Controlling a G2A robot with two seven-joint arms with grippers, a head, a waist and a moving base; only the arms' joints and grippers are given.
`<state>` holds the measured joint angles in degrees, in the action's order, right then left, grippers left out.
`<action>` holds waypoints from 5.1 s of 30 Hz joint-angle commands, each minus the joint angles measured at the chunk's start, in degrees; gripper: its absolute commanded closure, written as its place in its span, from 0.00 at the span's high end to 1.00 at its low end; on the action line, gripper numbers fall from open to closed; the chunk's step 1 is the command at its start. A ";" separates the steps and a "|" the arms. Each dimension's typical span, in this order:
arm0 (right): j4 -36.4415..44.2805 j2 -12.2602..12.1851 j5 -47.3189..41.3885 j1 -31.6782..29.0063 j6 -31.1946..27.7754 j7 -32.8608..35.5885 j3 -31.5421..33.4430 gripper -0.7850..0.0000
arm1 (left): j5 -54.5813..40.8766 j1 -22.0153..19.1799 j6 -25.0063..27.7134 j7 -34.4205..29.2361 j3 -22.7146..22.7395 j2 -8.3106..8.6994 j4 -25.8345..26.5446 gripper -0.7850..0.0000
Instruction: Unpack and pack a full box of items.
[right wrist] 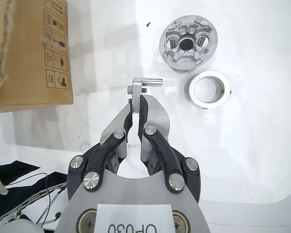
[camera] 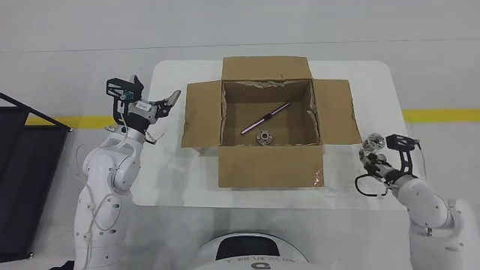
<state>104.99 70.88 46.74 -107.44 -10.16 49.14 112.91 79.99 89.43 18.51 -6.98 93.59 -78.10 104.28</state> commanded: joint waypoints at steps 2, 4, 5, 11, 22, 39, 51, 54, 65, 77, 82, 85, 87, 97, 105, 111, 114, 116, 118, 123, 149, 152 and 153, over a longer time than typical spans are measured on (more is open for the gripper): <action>-1.25 -0.19 1.86 0.91 1.07 0.71 -0.76 0.00 | 0.00 0.00 0.00 0.00 0.00 0.00 0.00 1.00; -2.14 -0.22 2.28 1.25 1.76 0.44 -1.52 0.00 | 0.00 0.00 0.00 0.00 0.00 0.00 0.00 1.00; -2.64 -0.23 2.22 1.24 2.08 0.15 -1.60 0.00 | 0.00 0.00 0.00 0.00 0.00 0.00 0.00 1.00; -4.31 -0.34 0.72 0.68 3.53 -1.10 -0.95 0.00 | 0.00 0.00 0.00 0.00 0.00 0.00 0.00 1.00; -0.81 -0.42 1.22 -1.68 6.32 -3.31 -0.73 0.93 | 0.00 0.00 0.00 0.00 0.00 0.00 0.00 1.00; 16.74 1.48 -19.69 -21.65 -7.11 -20.05 5.62 1.00 | 0.00 0.00 0.00 0.00 0.00 0.00 0.00 1.00; 18.26 1.41 -34.96 -20.64 -11.70 -15.94 5.13 1.00 | 0.00 0.00 0.00 0.00 0.00 0.00 0.00 1.00; 24.14 1.07 -34.09 -19.99 -13.61 -13.55 5.78 1.00 | 0.00 0.00 0.00 0.00 0.00 0.00 0.00 1.00; 29.65 0.29 -21.90 -11.16 -10.85 -7.77 -9.97 1.00 | 0.00 0.00 0.00 0.00 0.00 0.00 0.00 1.00; 25.28 -0.10 -24.13 -5.02 -10.22 -5.02 -14.55 1.00 | 0.00 0.00 0.00 0.00 0.00 0.00 0.00 1.00; 25.88 -0.64 -19.10 5.70 -4.46 1.82 -20.98 1.00 | 0.00 0.00 0.00 0.00 0.00 0.00 0.00 1.00; 25.67 -0.73 -10.75 13.64 2.13 7.04 -27.89 1.00 | 0.00 0.00 0.00 0.00 0.00 0.00 0.00 1.00; 24.06 -0.50 -6.42 19.02 6.55 9.05 -33.31 1.00 | 0.00 0.00 0.00 0.00 0.00 0.00 0.00 1.00; 9.45 0.99 7.34 35.90 22.38 14.35 -47.64 1.00 | 0.00 0.00 0.00 0.00 0.00 0.00 0.00 1.00; -0.87 2.37 13.18 42.59 29.66 21.78 -55.80 1.00 | 0.00 0.00 0.00 0.00 0.00 0.00 0.00 1.00; -9.97 3.98 18.21 49.96 32.45 30.31 -62.61 0.49 | 0.00 0.00 0.00 0.00 0.00 0.00 0.00 1.00; -13.34 4.85 17.77 52.31 33.78 31.50 -64.24 0.49 | 0.00 0.00 0.00 0.00 0.00 0.00 0.00 1.00; -15.80 5.30 17.28 53.09 34.05 31.23 -64.86 0.48 | 0.00 0.00 0.00 0.00 0.00 0.00 0.00 1.00; -18.63 5.73 16.79 53.50 34.21 30.74 -65.60 0.49 | 0.00 0.00 0.00 0.00 0.00 0.00 0.00 1.00; -25.87 6.89 14.80 54.85 33.97 28.58 -67.14 0.54 | 0.00 0.00 0.00 0.00 0.00 0.00 0.00 1.00; -43.48 11.00 8.43 60.62 31.95 23.98 -69.58 0.22 | 0.00 0.00 0.00 0.00 0.00 0.00 0.00 1.00; -43.57 11.06 8.25 60.56 31.87 23.25 -69.10 0.00 | 0.00 0.00 0.00 0.00 0.00 0.00 0.00 1.00; -43.25 11.00 8.32 60.37 31.85 23.04 -68.84 0.00 | 0.00 0.00 0.00 0.00 0.00 0.00 0.00 1.00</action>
<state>61.44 81.94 54.97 -46.93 21.70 72.40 43.81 79.99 89.43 18.51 -6.98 93.59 -78.10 104.28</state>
